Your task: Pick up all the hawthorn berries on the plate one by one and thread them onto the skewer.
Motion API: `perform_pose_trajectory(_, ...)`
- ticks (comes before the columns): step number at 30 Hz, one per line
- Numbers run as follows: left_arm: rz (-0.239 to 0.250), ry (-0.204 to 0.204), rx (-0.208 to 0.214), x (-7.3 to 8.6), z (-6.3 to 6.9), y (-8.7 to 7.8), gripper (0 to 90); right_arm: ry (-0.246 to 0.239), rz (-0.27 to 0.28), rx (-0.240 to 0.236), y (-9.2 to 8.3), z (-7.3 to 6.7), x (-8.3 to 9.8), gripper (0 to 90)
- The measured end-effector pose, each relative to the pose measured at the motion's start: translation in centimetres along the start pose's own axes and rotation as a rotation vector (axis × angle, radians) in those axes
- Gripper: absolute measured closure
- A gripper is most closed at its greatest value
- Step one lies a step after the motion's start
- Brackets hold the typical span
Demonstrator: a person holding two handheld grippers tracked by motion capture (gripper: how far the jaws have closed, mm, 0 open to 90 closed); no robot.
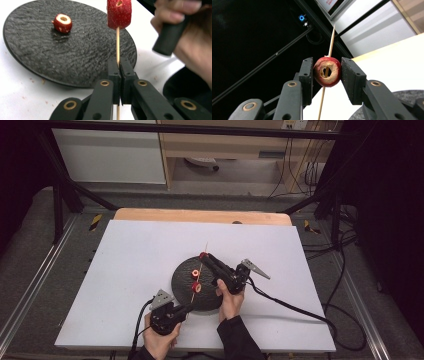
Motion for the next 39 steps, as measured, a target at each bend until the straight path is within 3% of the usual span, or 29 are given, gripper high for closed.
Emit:
perform_pose_trajectory(7,0.006,0.002,-0.004,-1.4,-0.7,0.5,88.7,-0.018,-0.059,0.0,-0.3,-0.2,1.6,63.6)
perform_pose_trajectory(16,-0.004,0.016,-0.002,-1.7,-1.1,0.8,88.7,-0.028,-0.093,0.001,-0.6,-0.3,2.6,63.5)
perform_pose_trajectory(20,-0.01,0.053,-0.004,-1.7,-1.3,0.7,88.7,-0.044,-0.108,0.004,-0.6,-0.3,2.8,62.7)
perform_pose_trajectory(25,-0.033,0.099,0.013,-1.2,-2.0,-0.3,88.7,-0.1,-0.155,0.013,-1.0,-0.4,2.2,48.9)
perform_pose_trajectory(30,-0.056,0.166,-0.02,-1.0,-4.0,-1.8,88.7,-0.193,-0.27,0.097,-1.6,0.7,2.1,30.7)
perform_pose_trajectory(35,-0.093,0.211,-0.058,-0.4,-6.0,-3.6,88.7,-0.305,-0.415,0.181,-2.3,2.6,3.2,21.3)
perform_pose_trajectory(39,-0.147,0.242,-0.063,0.4,-7.4,-4.7,88.7,-0.347,-0.518,0.215,-2.6,3.7,3.9,16.5)
Point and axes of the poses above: each handheld gripper's, and its own axes: y roughly forward along the jaws, x roughly out of its underside, z roughly to its right, the point moved 10 cm from there along y, roughly forward along the jaws, and after that the axes turned 1 degree about y, right-handed, at the moved point
